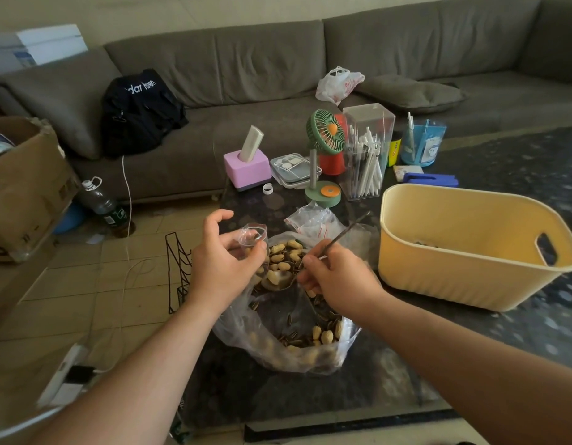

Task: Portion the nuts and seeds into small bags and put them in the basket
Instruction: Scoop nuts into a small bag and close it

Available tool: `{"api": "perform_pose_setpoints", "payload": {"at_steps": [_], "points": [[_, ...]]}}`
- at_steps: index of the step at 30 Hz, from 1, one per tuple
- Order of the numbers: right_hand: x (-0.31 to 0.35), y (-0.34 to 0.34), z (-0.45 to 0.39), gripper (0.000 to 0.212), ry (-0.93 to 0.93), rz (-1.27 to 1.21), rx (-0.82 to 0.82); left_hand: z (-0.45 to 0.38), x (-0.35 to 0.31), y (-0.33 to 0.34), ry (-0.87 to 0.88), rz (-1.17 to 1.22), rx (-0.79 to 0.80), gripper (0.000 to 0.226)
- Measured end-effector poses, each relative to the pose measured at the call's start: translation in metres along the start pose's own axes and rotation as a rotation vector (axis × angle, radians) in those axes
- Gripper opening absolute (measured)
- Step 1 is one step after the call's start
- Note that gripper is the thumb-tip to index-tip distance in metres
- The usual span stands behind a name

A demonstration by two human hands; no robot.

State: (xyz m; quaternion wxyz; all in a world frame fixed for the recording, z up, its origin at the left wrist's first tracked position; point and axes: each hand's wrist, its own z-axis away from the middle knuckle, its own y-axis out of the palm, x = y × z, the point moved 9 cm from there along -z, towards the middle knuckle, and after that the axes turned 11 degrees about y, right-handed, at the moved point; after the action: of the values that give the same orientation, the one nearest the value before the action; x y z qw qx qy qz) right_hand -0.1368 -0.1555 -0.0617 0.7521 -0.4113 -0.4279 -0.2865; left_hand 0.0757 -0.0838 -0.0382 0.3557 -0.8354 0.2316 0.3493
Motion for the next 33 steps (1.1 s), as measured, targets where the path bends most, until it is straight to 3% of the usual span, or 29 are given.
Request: {"api": "perform_pose_setpoints", "payload": {"at_steps": [9,16,20,28,33], "points": [[0.004,-0.010,0.005,0.017,0.034,0.017,0.013,0.000,0.000,-0.003,-0.003,-0.001,0.019,0.070],[0.043,-0.049,0.023,0.021,-0.163,0.379,-0.145,0.004,-0.003,0.008,0.020,-0.022,0.126,0.075],[0.058,-0.071,0.029,0.023,-0.184,0.290,-0.215,0.005,0.000,0.018,0.009,-0.004,0.211,0.080],[0.096,-0.061,0.061,0.015,-0.690,0.507,-0.260,0.010,-0.007,0.036,0.034,-0.074,0.327,0.085],[0.092,-0.057,0.061,0.012,-0.756,0.555,-0.305,0.014,-0.011,0.043,0.053,-0.086,0.377,0.084]]}}
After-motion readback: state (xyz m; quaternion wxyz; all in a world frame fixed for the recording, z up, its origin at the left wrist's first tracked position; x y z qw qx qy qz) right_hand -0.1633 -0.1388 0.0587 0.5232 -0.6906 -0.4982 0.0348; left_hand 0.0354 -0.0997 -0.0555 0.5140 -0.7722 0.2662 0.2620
